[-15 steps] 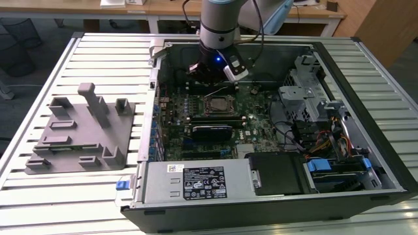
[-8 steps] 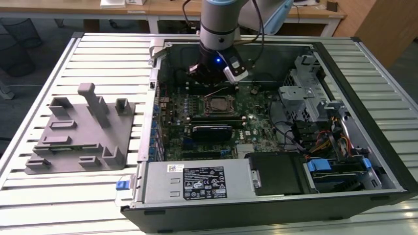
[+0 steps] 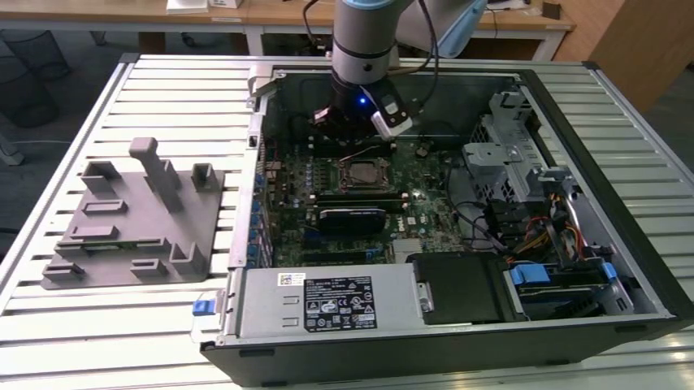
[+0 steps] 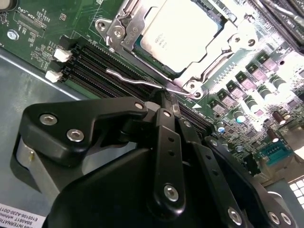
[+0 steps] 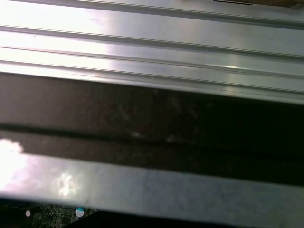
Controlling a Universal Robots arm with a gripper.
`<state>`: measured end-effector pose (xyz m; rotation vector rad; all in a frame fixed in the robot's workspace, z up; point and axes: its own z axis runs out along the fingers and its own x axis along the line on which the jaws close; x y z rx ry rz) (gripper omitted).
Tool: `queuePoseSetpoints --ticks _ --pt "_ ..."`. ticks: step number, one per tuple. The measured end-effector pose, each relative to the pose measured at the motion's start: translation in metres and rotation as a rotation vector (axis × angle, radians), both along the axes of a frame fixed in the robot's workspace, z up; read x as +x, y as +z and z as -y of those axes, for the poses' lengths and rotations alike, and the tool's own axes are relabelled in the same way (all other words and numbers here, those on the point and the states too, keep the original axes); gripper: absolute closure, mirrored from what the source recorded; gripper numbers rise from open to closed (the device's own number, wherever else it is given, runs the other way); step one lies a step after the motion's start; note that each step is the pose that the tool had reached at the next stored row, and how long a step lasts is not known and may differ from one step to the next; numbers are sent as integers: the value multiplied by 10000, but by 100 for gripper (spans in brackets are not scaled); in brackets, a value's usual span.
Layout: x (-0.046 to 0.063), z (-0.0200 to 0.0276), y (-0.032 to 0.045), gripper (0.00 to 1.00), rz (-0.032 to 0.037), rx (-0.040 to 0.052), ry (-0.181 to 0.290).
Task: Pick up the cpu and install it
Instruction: 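Install the first cpu locking lever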
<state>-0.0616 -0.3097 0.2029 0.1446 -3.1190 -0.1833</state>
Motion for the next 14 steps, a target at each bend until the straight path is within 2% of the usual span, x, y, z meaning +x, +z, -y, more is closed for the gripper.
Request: queuePoseSetpoints --ticks 6,11,14 --pt "0 4 4 89 -1 -24 0" --pt "0 4 76 89 -1 -22 0" --pt "0 3 89 89 1 -20 0"
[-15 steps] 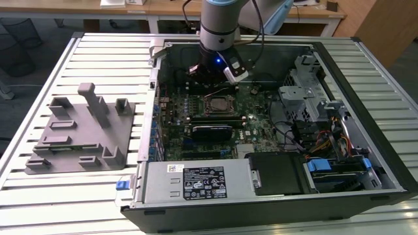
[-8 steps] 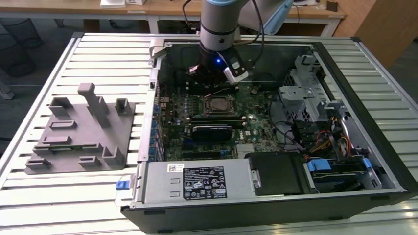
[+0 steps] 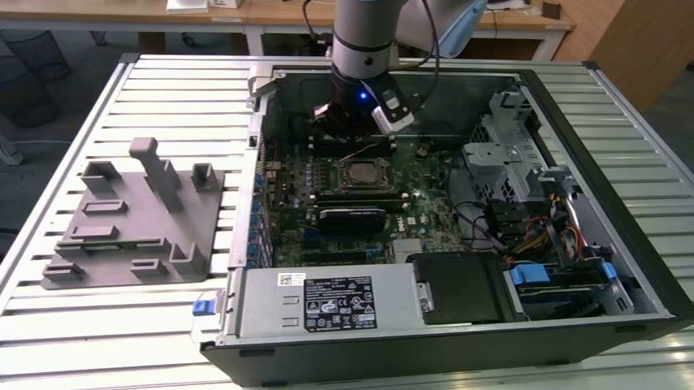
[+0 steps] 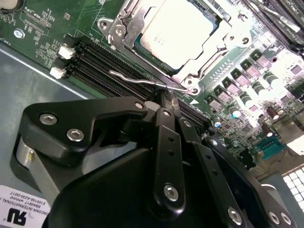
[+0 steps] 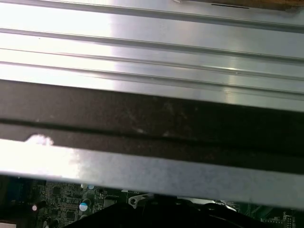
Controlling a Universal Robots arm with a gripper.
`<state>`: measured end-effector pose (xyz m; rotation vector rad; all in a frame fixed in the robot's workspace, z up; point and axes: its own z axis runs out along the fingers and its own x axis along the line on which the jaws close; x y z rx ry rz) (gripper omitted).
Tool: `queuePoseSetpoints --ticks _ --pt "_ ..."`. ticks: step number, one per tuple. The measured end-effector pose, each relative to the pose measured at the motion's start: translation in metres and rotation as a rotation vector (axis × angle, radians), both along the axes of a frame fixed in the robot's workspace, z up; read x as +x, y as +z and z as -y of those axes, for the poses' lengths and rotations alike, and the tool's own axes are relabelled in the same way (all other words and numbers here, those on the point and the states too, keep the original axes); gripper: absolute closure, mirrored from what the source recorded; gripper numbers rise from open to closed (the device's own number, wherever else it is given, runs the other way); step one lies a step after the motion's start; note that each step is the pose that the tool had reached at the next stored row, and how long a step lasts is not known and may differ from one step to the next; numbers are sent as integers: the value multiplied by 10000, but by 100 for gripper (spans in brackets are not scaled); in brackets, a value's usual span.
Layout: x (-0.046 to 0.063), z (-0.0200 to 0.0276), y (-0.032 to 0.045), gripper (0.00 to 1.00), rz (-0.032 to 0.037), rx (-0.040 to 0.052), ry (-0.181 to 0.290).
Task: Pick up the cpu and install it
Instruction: 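Install the first cpu locking lever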
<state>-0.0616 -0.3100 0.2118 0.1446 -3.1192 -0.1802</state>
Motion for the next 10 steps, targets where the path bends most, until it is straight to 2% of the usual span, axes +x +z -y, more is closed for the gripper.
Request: queuePoseSetpoints --ticks 10 --pt "19 10 1 89 -2 -3 0"
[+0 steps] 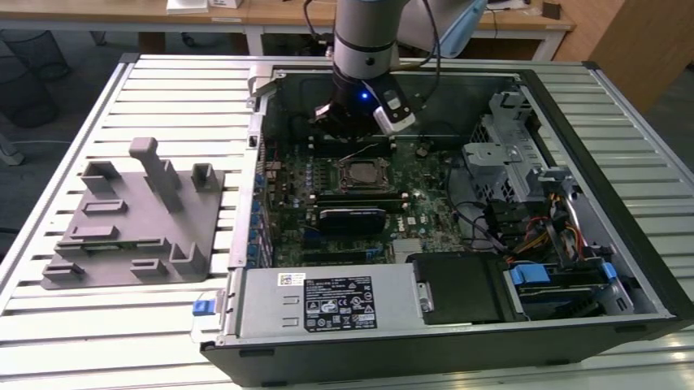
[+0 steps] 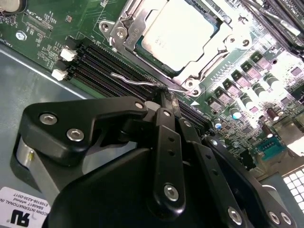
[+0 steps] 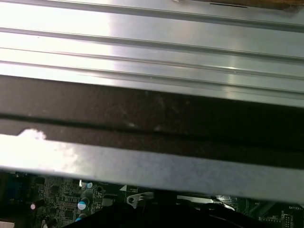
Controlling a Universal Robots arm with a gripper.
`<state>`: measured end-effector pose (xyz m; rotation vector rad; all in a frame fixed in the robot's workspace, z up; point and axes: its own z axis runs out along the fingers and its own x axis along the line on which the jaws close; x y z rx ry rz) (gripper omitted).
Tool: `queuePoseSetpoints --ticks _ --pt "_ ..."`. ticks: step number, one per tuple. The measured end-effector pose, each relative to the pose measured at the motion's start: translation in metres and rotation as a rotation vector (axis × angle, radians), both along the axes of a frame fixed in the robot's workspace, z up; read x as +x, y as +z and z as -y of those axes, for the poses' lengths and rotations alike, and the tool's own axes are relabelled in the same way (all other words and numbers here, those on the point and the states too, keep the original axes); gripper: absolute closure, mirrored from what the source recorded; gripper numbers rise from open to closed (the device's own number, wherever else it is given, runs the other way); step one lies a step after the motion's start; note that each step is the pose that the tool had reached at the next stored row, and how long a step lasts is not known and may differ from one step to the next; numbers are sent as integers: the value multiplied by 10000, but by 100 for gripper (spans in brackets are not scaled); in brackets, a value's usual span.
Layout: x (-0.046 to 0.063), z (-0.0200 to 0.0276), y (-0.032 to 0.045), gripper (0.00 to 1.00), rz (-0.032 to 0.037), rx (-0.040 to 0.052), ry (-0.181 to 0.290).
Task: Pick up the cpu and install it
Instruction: 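Install the first cpu locking lever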
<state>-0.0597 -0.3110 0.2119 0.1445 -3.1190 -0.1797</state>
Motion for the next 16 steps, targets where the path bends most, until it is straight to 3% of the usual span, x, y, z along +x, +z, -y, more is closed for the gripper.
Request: queuePoseSetpoints --ticks 16 --pt "131 3 -15 89 -7 0 0"
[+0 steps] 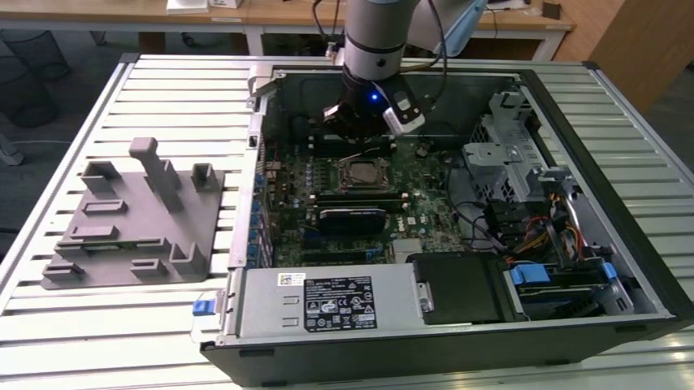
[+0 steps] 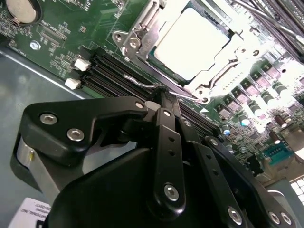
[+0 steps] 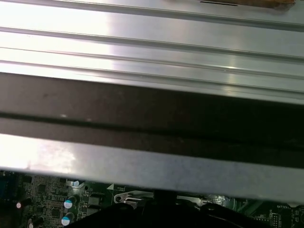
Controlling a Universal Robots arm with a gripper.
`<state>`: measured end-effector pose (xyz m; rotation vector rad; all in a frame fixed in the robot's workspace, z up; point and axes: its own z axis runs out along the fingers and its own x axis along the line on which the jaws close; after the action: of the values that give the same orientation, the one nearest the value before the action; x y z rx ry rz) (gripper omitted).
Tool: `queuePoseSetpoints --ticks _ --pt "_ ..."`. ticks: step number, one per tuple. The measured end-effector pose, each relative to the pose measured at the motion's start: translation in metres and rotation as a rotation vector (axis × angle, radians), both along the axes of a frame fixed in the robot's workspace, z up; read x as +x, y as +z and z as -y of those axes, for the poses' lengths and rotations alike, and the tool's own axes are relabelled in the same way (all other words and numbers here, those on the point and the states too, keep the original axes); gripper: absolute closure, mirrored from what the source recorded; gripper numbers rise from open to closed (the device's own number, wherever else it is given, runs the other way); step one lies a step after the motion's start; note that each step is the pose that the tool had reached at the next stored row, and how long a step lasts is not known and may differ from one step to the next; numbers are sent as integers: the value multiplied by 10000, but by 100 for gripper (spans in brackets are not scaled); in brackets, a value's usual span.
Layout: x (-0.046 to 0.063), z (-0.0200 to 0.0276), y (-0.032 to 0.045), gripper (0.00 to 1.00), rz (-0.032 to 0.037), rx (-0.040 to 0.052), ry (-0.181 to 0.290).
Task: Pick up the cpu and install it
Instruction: 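Install the first cpu locking lever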
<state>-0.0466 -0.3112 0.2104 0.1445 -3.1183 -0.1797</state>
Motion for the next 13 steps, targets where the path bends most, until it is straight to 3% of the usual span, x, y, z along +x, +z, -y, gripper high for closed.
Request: queuePoseSetpoints --ticks 13 --pt "119 0 -45 89 -7 1 0"
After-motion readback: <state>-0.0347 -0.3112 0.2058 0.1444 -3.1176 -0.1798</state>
